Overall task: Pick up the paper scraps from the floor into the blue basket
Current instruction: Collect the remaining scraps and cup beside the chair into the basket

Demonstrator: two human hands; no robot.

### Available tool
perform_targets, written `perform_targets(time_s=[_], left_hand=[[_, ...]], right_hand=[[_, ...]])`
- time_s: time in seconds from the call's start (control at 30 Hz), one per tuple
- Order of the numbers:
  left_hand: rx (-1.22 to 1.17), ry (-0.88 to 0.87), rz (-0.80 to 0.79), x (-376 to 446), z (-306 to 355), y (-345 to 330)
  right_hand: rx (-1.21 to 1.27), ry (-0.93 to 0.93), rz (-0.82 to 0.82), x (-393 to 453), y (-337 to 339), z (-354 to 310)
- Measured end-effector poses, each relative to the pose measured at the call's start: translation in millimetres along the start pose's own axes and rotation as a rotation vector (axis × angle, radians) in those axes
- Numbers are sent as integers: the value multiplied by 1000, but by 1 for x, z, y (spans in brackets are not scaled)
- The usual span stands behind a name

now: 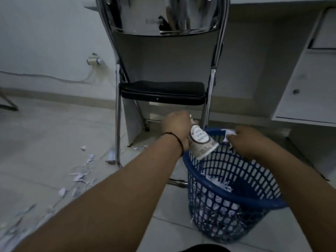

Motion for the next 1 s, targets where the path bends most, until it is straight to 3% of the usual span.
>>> perform_targets(time_s=[0.1,0.17,0.23,0.33,0.47,0.6,0.73,0.87,1.0], left_hand=[[-61,24,15,11,-33,-27],[45,77,-15,22,-52,-45],[231,178,-130,34,-68,-58],[288,346,-346,29,-95,-73],[499,161,-480,23,-72,-66],[428,-48,-394,6,-20,-14],[438,-165,-221,-7,23,80],[478,-104,-134,-15,28,156],[556,4,-70,-20,17,214]], right_hand=[[-59,-70,-35,24,-13,32],[-123,-103,-59,33,-19,42],[-196,-156,-109,41,-25,53],[-191,-185,-175,40,-34,59],[-211,-215,-201,30,-40,60],[-339,-170,-137,16,-33,31],[-278,-34,85,3,-25,-36],[-232,226,198,-11,-43,-122],[-210,491,164,-15,-90,-201]])
Point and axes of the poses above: each hand's wrist, its own x-axis towards the middle knuckle, its own y-axis out of the back of the hand, z = x × y, the point moved 9 cm from there along x, towards the middle knuckle, and after that the axes turned 12 degrees about -z, right-handed, at the moved point
